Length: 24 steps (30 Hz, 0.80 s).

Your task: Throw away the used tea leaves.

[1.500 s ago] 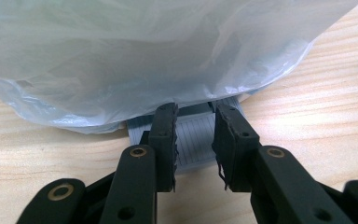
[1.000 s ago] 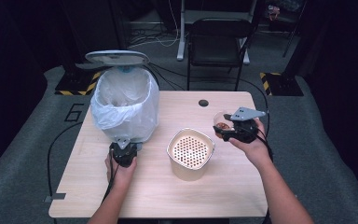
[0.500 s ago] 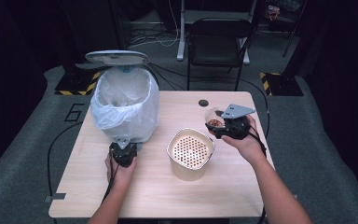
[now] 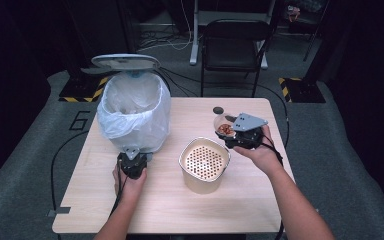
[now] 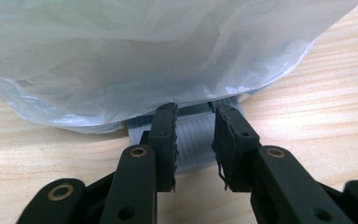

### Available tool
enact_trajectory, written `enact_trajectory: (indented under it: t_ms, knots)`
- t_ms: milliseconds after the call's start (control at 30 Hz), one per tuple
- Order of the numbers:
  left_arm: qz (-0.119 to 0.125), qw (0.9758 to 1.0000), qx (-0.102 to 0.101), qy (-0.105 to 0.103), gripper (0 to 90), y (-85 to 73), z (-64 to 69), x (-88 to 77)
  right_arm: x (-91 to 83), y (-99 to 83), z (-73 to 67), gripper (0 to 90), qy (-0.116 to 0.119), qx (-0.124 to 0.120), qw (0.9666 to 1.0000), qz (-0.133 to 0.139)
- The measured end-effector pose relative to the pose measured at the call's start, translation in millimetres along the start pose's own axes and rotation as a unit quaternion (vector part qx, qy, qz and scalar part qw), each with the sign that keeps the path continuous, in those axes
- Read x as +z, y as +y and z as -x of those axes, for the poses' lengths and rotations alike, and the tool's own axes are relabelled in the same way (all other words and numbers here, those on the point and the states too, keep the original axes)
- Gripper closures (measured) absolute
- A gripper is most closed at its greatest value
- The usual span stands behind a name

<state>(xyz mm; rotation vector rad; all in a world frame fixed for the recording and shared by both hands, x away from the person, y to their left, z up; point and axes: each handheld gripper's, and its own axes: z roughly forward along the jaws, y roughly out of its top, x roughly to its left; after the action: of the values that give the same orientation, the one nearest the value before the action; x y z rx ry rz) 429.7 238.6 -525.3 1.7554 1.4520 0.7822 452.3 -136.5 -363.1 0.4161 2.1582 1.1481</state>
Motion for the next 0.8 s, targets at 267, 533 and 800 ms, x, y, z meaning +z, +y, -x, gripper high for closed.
enact_trajectory:
  t_ms: [267, 533, 800]
  knots:
    - [0.0, 1.0, 0.0, 0.0, 69.4, 0.0, 0.0, 0.0, 2.8, 0.6, -18.0, 38.9, -0.024, -0.082, 0.996, 0.025]
    - [0.0, 1.0, 0.0, 0.0, 69.4, 0.0, -0.1, 0.0, 6.6, 2.0, -32.6, 40.1, -0.032, -0.151, 0.9873, 0.038]
    - [0.0, 1.0, 0.0, 0.0, 69.4, 0.0, 0.1, 0.0, 7.8, 2.9, -49.2, 42.4, -0.066, -0.235, 0.9693, 0.03]
